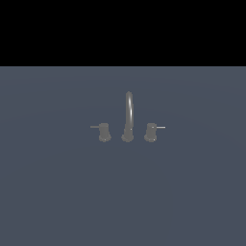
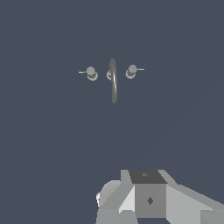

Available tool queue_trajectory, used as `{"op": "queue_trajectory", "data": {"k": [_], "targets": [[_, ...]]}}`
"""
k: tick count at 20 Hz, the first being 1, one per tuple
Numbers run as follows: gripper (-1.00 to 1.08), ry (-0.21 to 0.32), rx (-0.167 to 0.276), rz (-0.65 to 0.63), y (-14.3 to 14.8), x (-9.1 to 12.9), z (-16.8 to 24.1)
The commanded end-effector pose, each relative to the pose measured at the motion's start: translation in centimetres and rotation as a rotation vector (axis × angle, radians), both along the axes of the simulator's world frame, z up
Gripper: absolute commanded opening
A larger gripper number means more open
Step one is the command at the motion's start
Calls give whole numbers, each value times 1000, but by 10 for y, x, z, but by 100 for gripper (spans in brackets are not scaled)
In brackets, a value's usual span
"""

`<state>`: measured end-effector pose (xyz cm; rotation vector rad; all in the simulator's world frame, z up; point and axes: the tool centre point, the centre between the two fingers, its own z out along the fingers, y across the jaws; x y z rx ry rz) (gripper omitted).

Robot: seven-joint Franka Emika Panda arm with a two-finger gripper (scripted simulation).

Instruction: Turn on the faucet by rotating a designated handle.

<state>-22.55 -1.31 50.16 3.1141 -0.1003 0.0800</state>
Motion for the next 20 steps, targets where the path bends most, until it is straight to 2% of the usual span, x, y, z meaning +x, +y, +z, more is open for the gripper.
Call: {"op": "queue_trajectory", "data": {"k": [1, 7, 20], "targets": [[-100, 1, 4, -30, -1, 10, -3], [-100, 2, 16, -138, -7, 44, -17], [-100, 10, 48, -482, -31, 145, -83]]}}
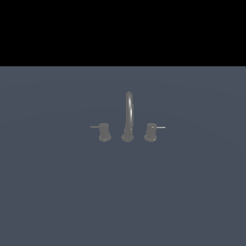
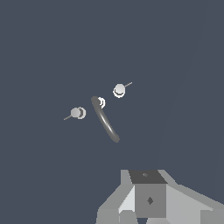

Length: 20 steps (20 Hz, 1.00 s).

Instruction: Turn on the faucet by rotating a designated handle.

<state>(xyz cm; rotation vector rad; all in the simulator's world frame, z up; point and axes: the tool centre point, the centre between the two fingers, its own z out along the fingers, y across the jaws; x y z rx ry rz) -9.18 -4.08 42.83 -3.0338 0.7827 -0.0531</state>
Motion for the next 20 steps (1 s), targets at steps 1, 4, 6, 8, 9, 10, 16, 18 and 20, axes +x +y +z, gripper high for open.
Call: {"op": "queue_trajectory", "data": {"k": [1, 4, 6, 8, 9, 10, 16, 18, 20], "targets": [[-100, 2, 5, -70, -6, 19, -16], [-100, 4, 11, -153, -13, 40, -37], [-100, 6, 14, -208, -18, 54, -52], [-100, 8, 17, -264, -23, 67, -68], [-100, 9, 19, -292, -25, 73, -76], [-100, 10, 20, -320, -28, 79, -84], [-100, 16, 26, -487, -44, 111, -138], [-100, 18, 27, -543, -50, 121, -157], [-100, 20, 27, -599, -56, 129, -177]]}}
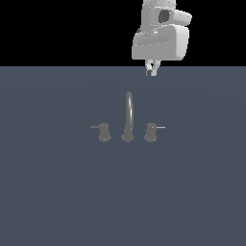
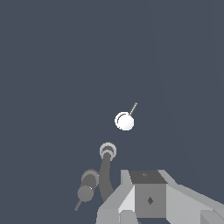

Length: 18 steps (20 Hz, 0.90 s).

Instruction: Turn on the faucet by rotating a designated handle.

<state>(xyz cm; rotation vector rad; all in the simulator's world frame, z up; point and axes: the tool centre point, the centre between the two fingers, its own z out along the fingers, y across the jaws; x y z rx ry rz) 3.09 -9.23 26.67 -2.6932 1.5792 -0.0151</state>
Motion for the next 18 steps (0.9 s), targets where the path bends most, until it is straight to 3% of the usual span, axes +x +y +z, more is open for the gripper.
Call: {"op": "queue_trajectory", "data": {"k": [1, 9, 18], "targets": [[-100, 3, 1, -71, -7, 11, -25], [-100, 12, 0, -293, -30, 34, -110], [-100, 19, -5, -465, -48, 42, -180]]}}
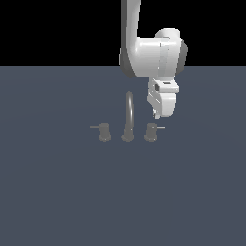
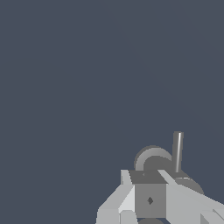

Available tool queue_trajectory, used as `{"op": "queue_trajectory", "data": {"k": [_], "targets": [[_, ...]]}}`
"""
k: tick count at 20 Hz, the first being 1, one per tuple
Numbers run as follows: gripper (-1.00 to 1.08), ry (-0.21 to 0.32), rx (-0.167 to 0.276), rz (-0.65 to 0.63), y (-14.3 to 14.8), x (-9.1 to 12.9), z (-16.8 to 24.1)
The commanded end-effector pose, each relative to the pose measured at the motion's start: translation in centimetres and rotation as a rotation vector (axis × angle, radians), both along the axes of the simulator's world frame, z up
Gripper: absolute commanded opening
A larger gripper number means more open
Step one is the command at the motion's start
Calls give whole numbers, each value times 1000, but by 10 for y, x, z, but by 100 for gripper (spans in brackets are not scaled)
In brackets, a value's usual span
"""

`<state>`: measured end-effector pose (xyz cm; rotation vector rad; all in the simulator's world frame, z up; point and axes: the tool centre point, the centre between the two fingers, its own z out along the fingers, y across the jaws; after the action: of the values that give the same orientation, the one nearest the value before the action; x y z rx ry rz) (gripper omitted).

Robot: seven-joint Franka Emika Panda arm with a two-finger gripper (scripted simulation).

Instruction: Turn on the faucet by rotating a designated handle.

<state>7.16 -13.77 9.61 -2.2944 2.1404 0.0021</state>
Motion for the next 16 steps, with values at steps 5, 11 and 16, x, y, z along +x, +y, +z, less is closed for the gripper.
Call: {"op": "queue_trajectory", "data": {"k": [5, 11, 16], "targets": [[-100, 1, -3, -70, -7, 1, -28], [-100, 2, -4, -81, -8, 1, -33], [-100, 3, -3, -80, -13, -8, -33]]}}
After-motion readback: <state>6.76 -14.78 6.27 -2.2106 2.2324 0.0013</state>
